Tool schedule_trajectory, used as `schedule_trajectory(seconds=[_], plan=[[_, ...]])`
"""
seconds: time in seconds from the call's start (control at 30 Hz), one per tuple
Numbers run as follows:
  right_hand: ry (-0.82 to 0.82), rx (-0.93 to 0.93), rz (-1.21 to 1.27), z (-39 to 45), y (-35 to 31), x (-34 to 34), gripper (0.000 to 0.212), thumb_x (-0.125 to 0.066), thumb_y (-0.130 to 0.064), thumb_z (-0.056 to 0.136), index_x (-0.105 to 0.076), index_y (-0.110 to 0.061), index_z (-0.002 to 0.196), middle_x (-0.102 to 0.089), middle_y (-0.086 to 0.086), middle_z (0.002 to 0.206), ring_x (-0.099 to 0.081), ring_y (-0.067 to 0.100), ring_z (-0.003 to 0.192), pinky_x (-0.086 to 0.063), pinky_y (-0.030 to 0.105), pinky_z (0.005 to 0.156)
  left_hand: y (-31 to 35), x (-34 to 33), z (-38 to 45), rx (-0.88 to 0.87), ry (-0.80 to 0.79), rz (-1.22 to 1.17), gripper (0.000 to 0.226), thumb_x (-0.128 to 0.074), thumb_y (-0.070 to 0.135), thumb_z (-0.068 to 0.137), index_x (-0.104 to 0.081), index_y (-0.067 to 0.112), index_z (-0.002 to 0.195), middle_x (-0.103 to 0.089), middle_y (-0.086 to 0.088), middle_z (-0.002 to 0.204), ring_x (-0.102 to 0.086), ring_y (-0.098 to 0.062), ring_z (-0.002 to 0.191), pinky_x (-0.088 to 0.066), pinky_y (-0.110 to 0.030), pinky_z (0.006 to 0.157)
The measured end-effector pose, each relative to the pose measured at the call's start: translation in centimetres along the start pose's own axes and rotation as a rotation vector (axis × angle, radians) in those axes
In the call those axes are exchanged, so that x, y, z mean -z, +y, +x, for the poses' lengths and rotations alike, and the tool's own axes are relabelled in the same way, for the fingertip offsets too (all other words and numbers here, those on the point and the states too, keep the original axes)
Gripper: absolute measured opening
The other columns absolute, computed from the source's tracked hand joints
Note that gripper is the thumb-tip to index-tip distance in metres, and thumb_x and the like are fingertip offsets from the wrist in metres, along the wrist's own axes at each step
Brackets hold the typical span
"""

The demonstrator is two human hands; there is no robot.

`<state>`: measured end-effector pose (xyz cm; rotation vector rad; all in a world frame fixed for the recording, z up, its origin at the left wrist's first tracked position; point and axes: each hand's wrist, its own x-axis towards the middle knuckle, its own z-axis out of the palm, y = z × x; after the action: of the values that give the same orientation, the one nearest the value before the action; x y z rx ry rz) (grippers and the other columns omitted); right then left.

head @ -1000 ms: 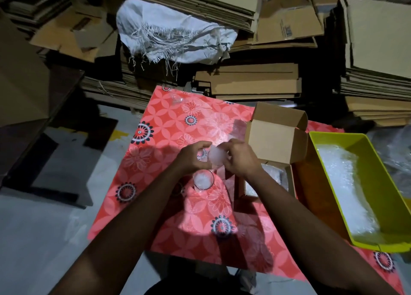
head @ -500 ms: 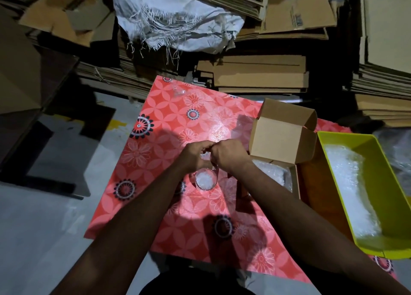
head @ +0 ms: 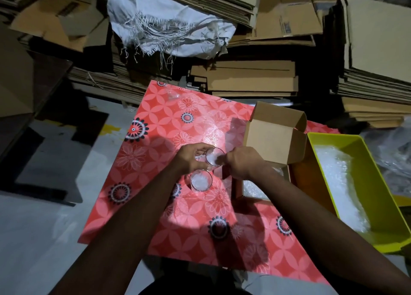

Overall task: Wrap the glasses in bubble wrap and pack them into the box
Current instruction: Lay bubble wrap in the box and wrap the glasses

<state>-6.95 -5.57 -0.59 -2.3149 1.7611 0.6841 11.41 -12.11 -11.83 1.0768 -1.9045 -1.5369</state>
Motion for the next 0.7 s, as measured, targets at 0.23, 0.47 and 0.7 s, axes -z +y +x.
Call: schedule_trajectory(seconds=[0.23, 0.47, 0.7], plan=[[-0.069, -0.009, -0.069, 0.7, -2.4, 1.0, 0.047, -0.063, -0.038, 0.083, -0.06, -0.033, 0.129, -0.067, 0.002, 0.109, -0.063, 0.024, 0.106, -0.046, 0.029, 0.076, 0.0, 0.0, -0.1, -0.02, 0.006, -0.004, 0.071, -0.095, 0.006, 0.057, -0.069, 0.015, 0.122, -0.072, 0.002, 0.112, -0.068, -0.01, 0.104, -0.049, -0.016, 0.094], [0.011, 0.088, -0.094, 0.0, -2.6, 1.5, 0.041, -0.064, -0.039, 0.08, -0.066, -0.027, 0.119, -0.067, -0.002, 0.104, -0.049, 0.022, 0.117, -0.041, 0.035, 0.085, -0.3, 0.1, -0.1, -0.022, 0.007, 0.021, 0.071, -0.092, 0.005, 0.059, -0.068, 0.019, 0.124, -0.072, 0.006, 0.116, -0.068, -0.011, 0.109, -0.052, -0.027, 0.099], [-0.089, 0.094, 0.004, 0.3, -2.7, 0.3, 0.054, -0.061, -0.026, 0.078, -0.054, -0.022, 0.131, -0.071, 0.004, 0.108, -0.068, 0.03, 0.094, -0.057, 0.035, 0.082, -0.4, -0.1, 0.0, -0.017, 0.017, 0.018, 0.072, -0.094, 0.006, 0.058, -0.069, 0.017, 0.124, -0.071, 0.006, 0.114, -0.067, -0.011, 0.106, -0.05, -0.02, 0.096]])
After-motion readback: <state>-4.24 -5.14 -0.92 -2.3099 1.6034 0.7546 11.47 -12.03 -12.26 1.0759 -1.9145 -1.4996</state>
